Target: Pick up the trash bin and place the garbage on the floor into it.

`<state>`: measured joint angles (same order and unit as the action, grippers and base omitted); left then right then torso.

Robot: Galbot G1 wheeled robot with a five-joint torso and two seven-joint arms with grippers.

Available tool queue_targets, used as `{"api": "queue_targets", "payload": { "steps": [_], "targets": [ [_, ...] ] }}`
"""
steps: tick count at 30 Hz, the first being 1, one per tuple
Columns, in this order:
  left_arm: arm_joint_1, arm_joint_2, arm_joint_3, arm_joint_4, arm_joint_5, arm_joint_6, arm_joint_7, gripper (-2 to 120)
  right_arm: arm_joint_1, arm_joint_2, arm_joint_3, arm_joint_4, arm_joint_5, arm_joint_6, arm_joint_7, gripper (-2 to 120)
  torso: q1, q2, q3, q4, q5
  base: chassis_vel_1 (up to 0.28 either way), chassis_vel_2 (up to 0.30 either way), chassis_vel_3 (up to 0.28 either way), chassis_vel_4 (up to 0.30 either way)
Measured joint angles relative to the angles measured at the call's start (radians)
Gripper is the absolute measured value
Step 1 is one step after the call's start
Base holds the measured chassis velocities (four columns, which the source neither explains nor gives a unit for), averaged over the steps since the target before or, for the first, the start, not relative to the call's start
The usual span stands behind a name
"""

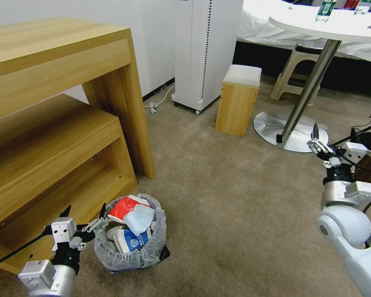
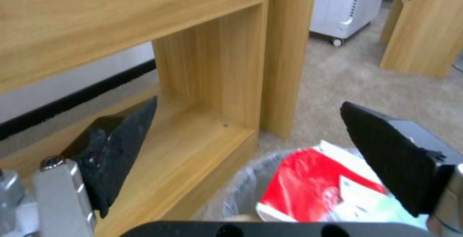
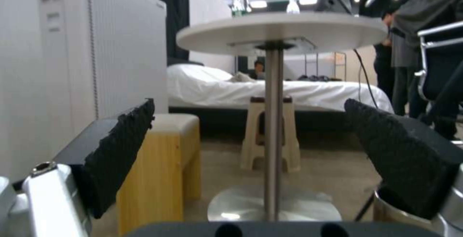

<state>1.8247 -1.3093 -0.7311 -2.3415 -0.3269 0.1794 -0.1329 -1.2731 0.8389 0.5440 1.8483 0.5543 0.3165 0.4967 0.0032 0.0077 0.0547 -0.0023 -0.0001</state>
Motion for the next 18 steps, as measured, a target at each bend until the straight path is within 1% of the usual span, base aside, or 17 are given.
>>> {"api": "queue_targets", "payload": {
  "steps": [2, 3, 4, 6, 7, 10, 12, 18],
  "targets": [
    [-0.043, 0.031, -0.002, 0.05, -0.024, -0.006, -0.006, 100, -0.01, 0.01, -0.01, -0.017, 0.007, 0.004, -0.006, 100, 0.0, 0.0, 0.0, -0.0003, 0.0, 0.0, 0.0, 0.0, 0.0],
    [-0.059, 0.041, -0.002, 0.068, -0.033, -0.007, -0.006, 100, -0.01, 0.015, -0.016, -0.029, 0.007, 0.009, -0.011, 100, 0.0, 0.0, 0.0, -0.0002, -0.0001, 0.0, 0.0, 0.0, 0.0],
    [-0.059, 0.041, -0.002, 0.068, -0.033, -0.007, -0.006, 100, -0.01, 0.015, -0.016, -0.029, 0.007, 0.009, -0.011, 100, 0.0, 0.0, 0.0, -0.0002, -0.0001, 0.0, 0.0, 0.0, 0.0],
    [-0.093, 0.061, 0.003, 0.111, -0.05, -0.008, -0.006, 100, -0.005, 0.026, -0.034, -0.058, 0.004, 0.02, -0.028, 100, 0.0, 0.0, 0.0, -0.0002, 0.0001, 0.0, 0.0, 0.0, 0.0],
    [-0.093, 0.061, 0.003, 0.111, -0.05, -0.008, -0.006, 100, -0.005, 0.026, -0.034, -0.058, 0.004, 0.02, -0.028, 100, 0.0, 0.0, 0.0, -0.0002, 0.0001, 0.0, 0.0, 0.0, 0.0],
    [-0.129, 0.068, 0.023, 0.149, -0.059, -0.008, -0.005, 100, 0.019, 0.033, -0.063, -0.091, 0.009, 0.013, -0.053, 100, 0.0, 0.0, 0.0, -0.0001, -0.0002, 0.0, 0.0, 0.0, 0.0],
    [-0.139, 0.068, 0.029, 0.158, -0.061, -0.007, -0.005, 100, 0.027, 0.036, -0.073, -0.104, 0.009, 0.009, -0.057, 100, 0.0, 0.0, 0.0, -0.0001, -0.0001, 0.0, 0.0, 0.0, 0.0],
    [-0.182, 0.077, 0.043, 0.201, -0.067, -0.003, -0.004, 100, 0.076, 0.047, -0.121, -0.182, 0.011, -0.057, -0.072, 100, 0.0, 0.0, 0.0, -0.0001, 0.0, 0.0, 0.0, 0.0, 0.0]
  ]
}}
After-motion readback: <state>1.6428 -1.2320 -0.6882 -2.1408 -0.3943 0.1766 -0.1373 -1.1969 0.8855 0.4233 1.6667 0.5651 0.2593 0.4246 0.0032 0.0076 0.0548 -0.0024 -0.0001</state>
